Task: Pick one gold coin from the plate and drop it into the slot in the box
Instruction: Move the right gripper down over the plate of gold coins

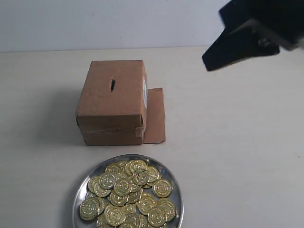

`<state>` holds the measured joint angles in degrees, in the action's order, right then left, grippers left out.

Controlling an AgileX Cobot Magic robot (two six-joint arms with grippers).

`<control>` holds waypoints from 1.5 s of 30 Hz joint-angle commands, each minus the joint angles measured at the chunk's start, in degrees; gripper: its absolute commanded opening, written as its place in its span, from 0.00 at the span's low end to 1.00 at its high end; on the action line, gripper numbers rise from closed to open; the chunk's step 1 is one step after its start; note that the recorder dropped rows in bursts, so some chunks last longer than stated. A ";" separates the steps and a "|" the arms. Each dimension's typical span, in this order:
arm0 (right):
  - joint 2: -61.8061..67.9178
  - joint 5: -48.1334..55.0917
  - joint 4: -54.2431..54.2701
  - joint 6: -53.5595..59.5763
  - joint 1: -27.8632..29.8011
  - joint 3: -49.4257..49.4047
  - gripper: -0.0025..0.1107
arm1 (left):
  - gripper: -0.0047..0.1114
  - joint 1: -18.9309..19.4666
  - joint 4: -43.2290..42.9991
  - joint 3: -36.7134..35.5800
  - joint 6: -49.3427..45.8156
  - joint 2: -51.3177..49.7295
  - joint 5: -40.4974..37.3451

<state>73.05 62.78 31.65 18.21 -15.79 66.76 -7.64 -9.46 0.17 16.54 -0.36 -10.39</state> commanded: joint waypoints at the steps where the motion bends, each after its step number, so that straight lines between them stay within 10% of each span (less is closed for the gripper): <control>1: 6.93 3.07 -6.72 -0.53 -5.66 0.78 0.02 | 0.04 -0.42 -0.26 -0.17 0.16 0.36 0.64; 15: 26.14 -15.79 -13.96 10.18 -24.22 0.78 0.02 | 0.04 -0.42 -0.26 -0.17 0.16 0.36 0.64; 19: 32.48 -14.16 -13.83 15.60 -27.40 0.78 0.19 | 0.04 -0.42 -0.26 -0.17 0.16 0.36 0.64; 24: 34.42 -15.28 -18.54 18.59 -27.54 0.78 0.44 | 0.04 -0.42 -0.26 -0.17 0.16 0.36 0.64; 31: 35.85 -18.08 -21.07 37.68 -27.54 0.78 0.44 | 0.04 -0.42 -0.26 -0.17 0.16 0.36 0.64; 45: 38.29 -22.11 -24.87 40.70 -27.54 0.78 0.44 | 0.04 -0.42 -0.26 -0.17 0.16 0.36 0.64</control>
<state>110.33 41.25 7.30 58.32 -43.24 67.09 -7.64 -9.46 0.17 16.54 -0.36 -10.39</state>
